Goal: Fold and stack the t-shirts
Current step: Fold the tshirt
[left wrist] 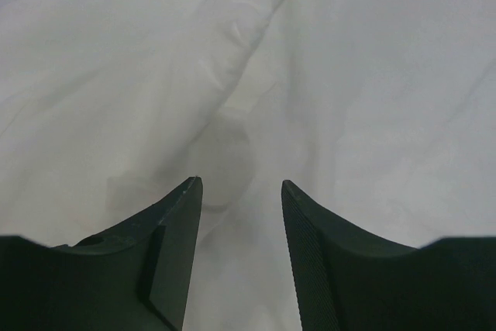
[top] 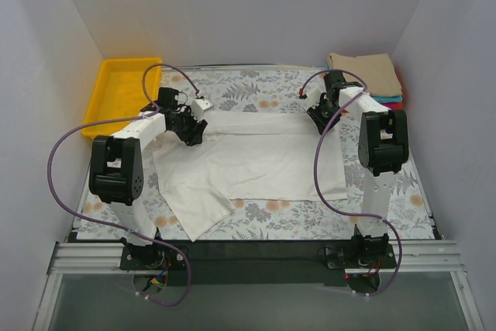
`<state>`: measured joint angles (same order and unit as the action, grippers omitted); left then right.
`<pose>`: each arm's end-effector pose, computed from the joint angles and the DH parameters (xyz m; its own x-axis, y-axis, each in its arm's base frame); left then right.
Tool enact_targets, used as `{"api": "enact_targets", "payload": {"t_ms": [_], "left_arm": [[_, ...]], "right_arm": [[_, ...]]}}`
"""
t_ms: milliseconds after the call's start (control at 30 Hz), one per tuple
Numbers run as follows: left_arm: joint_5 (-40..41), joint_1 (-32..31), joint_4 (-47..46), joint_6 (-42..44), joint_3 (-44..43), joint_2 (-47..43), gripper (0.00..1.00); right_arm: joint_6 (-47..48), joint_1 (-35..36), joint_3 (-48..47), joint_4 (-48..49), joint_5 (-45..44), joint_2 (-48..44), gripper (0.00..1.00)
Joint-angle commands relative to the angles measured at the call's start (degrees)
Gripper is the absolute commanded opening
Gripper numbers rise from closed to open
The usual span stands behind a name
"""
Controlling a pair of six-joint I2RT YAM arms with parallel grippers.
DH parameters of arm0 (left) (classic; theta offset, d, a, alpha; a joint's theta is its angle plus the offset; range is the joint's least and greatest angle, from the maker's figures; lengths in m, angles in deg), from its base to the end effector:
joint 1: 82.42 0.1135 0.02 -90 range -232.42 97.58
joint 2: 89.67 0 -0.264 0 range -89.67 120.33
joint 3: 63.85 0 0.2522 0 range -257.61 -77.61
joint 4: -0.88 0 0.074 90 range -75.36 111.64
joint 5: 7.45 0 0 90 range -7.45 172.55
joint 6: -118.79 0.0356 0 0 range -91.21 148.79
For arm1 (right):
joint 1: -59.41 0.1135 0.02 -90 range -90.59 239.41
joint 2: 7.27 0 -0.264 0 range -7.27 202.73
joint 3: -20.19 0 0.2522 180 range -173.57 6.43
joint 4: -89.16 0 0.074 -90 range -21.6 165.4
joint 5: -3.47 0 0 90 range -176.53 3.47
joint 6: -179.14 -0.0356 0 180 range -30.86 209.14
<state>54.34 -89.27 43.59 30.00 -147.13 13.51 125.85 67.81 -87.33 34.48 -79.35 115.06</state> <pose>0.3612 -0.0603 0.1911 -0.8746 0.1238 -0.4688 0.3396 0.8466 -0.4099 0.4379 0.0692 0.1697 -0.6303 -0.6926 -0.3509 -0.7048 0.6999 -0.1156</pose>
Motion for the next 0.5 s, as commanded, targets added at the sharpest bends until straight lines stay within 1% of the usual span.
{"api": "enact_targets", "payload": {"t_ms": [0, 67, 133, 233, 267, 467], "left_arm": [[-1.24, -2.46, -0.64, 4.85, 1.57, -3.07, 0.42], [-1.15, -3.34, -0.91, 4.50, 0.79, -1.85, 0.39], [-0.89, -3.69, -1.44, 3.89, 0.00, -0.88, 0.38], [1.30, -4.66, -3.02, 3.44, -0.71, 1.23, 0.38], [3.40, -4.92, -3.98, 3.27, -1.06, 2.98, 0.39], [6.14, -5.10, -6.27, 2.83, -1.06, 4.75, 0.39]], "right_arm": [[1.00, -0.14, -0.64, -0.82, -1.29, -0.68, 0.29], [0.82, -0.14, -1.08, -0.91, -0.85, -0.77, 0.29], [0.56, -0.14, -1.52, -0.82, -0.85, -0.77, 0.29], [0.56, -0.14, -1.61, -0.91, -0.76, -0.68, 0.29], [0.56, -0.14, -1.69, -0.91, -1.03, -0.59, 0.29], [0.56, -0.06, -1.69, -0.91, -1.03, -0.59, 0.29]]}}
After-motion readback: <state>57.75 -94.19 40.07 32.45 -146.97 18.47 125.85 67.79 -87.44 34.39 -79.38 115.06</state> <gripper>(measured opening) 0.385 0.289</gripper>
